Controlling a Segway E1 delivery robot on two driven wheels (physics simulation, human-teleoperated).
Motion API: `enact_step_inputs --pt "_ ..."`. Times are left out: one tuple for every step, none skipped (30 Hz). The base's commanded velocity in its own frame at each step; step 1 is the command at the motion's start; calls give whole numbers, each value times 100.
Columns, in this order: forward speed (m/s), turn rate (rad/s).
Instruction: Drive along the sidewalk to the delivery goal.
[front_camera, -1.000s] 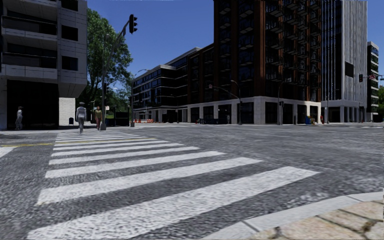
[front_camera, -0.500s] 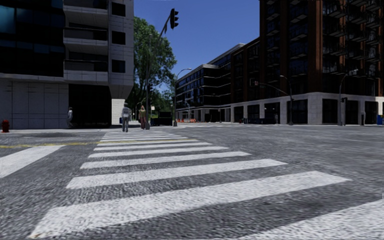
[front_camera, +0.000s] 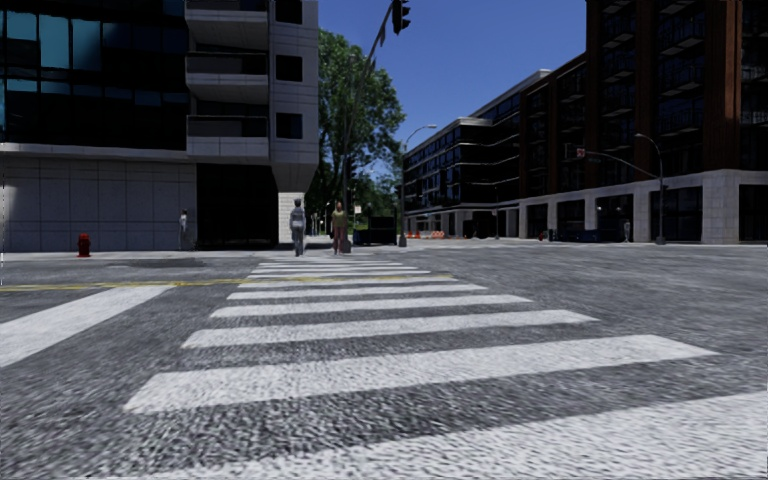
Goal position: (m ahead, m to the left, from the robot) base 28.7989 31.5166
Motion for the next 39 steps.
enact_step_inputs --pt "139 26" --pt "140 23" --pt "140 23" --pt "140 23" --pt "140 23" --pt "140 23" --pt "140 23" --pt "140 23" --pt "140 26" --pt "140 30" --pt "140 30" --pt "140 33" --pt "140 33" --pt "140 33" --pt "140 36" --pt "140 36" --pt "140 38" --pt "140 39" --pt "140 39" --pt "140 39" --pt "140 40" --pt "140 46" --pt "140 48" --pt "140 48" --pt "140 48" --pt "140 48" --pt "140 48" --pt "140 48" --pt "140 48" --pt "140 48" --pt "140 48" --pt "140 48" --pt "141 48" --pt "141 48" --pt "141 48" --pt "142 48" --pt "143 33" --pt "150 14" --pt "150 14"
